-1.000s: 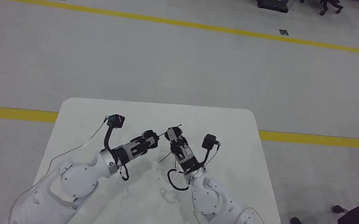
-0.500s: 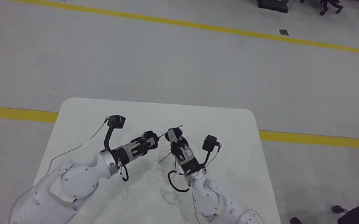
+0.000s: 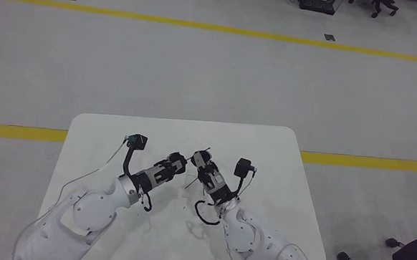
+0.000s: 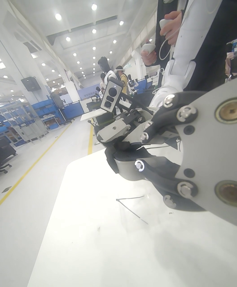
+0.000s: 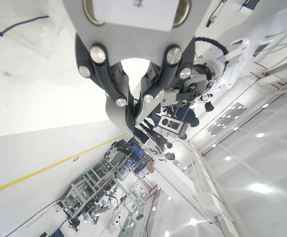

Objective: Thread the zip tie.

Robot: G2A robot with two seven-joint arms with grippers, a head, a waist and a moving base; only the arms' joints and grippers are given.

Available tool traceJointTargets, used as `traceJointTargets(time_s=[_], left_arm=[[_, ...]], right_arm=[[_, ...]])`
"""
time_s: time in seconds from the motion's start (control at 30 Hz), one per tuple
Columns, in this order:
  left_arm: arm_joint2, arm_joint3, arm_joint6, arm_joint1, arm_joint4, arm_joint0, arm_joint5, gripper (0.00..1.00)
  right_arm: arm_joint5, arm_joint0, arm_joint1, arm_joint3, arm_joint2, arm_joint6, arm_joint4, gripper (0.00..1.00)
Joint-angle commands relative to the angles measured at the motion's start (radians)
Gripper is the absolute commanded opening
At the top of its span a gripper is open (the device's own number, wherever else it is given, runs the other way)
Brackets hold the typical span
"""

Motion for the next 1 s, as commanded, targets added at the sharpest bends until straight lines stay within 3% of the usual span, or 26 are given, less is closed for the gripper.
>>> traceJointTargets(time_s=[0.0,0.97], left_arm=[[0.002,0.000,0.000,0.000,-0.004,0.000,-0.003,0.00],[0.014,0.011,0.003,0.000,-0.032,-0.007,-0.020,0.00]], right_arm=[[0.000,0.000,0.001,0.002,0.000,0.000,0.002,0.00],[0.000,0.016,0.012,-0.005,-0.033,0.009,0.030,0.00]])
